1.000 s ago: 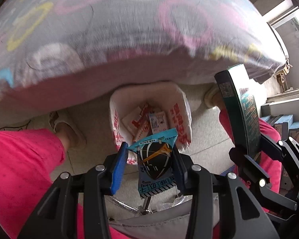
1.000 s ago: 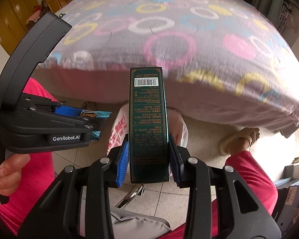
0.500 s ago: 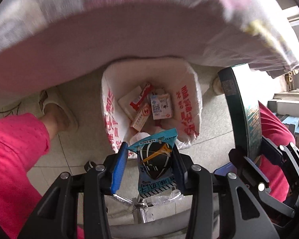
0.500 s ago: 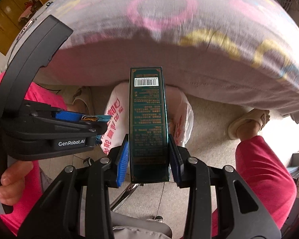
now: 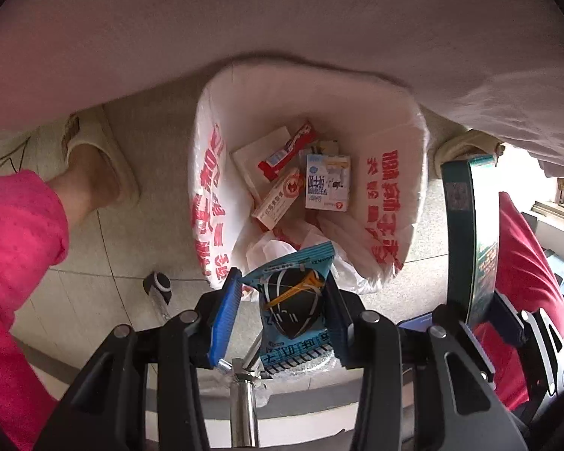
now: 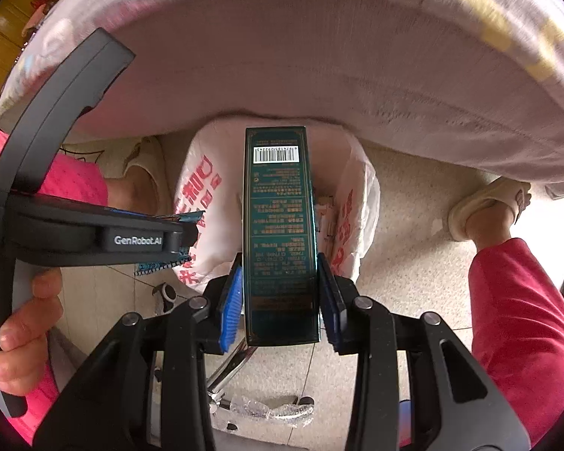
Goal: Collect trash
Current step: 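Carry the blue wrapper and green box down over the trash bag with both tools, then open both tools to drop the blue wrapper and green box into the bag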
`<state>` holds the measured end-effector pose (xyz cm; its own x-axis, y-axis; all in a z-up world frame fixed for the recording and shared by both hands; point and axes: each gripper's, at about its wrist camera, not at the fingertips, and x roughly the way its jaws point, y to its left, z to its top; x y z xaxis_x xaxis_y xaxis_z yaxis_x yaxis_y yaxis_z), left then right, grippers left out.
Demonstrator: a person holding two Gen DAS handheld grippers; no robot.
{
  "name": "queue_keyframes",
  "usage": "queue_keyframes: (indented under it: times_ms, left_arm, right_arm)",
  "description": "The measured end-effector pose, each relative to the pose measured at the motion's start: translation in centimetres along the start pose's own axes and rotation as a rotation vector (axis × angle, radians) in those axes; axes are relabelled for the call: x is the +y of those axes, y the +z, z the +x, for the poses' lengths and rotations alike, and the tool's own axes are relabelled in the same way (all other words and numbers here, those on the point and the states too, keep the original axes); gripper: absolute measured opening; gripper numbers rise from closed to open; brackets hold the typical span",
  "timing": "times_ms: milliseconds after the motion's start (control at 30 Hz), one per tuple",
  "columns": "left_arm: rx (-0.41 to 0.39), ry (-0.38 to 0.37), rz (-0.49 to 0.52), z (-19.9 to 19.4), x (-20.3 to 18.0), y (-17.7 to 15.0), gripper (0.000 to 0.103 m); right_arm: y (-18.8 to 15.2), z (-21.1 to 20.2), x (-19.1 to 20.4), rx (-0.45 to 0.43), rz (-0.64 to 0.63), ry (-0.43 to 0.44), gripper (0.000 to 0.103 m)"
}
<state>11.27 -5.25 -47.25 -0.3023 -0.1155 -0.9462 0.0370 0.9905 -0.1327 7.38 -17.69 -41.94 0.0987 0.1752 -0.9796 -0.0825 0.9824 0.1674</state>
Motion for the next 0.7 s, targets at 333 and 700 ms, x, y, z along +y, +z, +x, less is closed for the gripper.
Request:
queue_keyframes:
  times_ms: [333, 700]
  left_arm:
    - [0.076, -0.002, -0.029, 3.0, -0.3, 1.6, 0.042]
    - [0.149, -0.014, -0.048, 6.0, -1.0, 2.6, 0.042]
  right_arm:
    - [1.1, 3.1, -1.1, 0.074, 0.044, 0.011, 0.036]
    - [2.2, 6.7, -2.0, 0.154, 0.068, 0.015, 0.036]
